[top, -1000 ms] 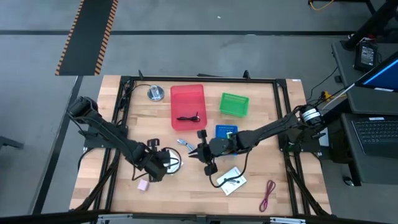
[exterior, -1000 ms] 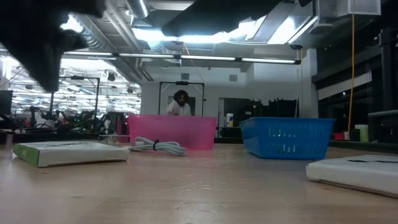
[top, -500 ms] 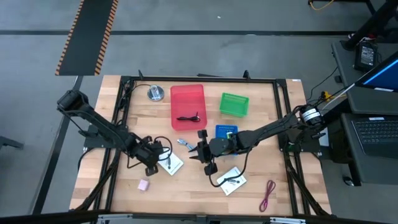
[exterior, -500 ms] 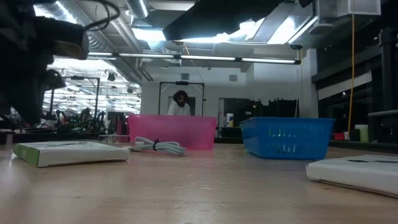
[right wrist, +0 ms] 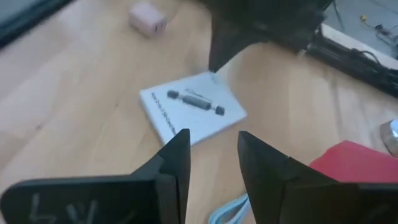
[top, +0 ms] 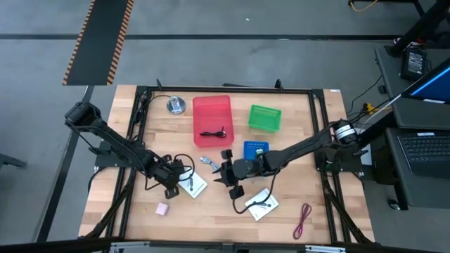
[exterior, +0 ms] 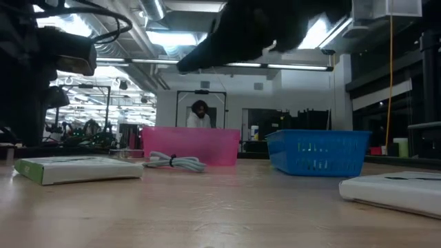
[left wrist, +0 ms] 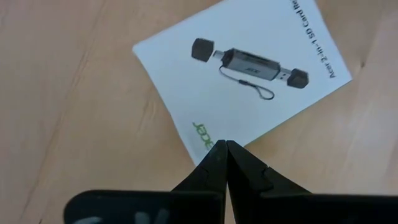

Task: Pick and place items into bin
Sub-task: Put the left card reader box into the green bin

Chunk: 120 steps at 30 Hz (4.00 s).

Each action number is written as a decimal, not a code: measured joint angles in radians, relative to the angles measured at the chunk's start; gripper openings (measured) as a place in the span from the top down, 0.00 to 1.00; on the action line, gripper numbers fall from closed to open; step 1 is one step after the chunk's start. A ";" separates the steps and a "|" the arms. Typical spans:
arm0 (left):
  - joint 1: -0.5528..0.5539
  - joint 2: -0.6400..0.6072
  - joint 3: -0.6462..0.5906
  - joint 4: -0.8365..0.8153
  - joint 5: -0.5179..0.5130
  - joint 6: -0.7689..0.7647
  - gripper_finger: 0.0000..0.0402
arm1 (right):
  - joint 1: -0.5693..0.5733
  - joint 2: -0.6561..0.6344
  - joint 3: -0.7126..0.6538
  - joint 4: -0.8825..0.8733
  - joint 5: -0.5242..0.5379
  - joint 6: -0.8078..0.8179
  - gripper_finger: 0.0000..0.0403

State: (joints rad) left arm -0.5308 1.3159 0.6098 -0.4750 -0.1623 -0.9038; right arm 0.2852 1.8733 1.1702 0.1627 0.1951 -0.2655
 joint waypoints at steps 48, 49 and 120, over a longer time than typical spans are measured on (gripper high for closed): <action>0.000 0.106 0.002 0.002 0.001 0.009 1.00 | 0.105 0.392 0.345 -0.179 0.263 -0.080 0.72; 0.000 0.106 0.002 0.002 0.001 0.009 1.00 | 0.105 0.400 0.348 -0.181 0.276 -0.080 0.72; 0.001 0.047 0.026 0.084 0.029 0.212 0.99 | 0.138 0.366 0.354 -0.056 0.432 -0.373 0.99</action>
State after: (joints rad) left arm -0.5301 1.3626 0.6359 -0.3909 -0.1337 -0.6920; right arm 0.4236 2.2389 1.5246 0.1070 0.6273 -0.6389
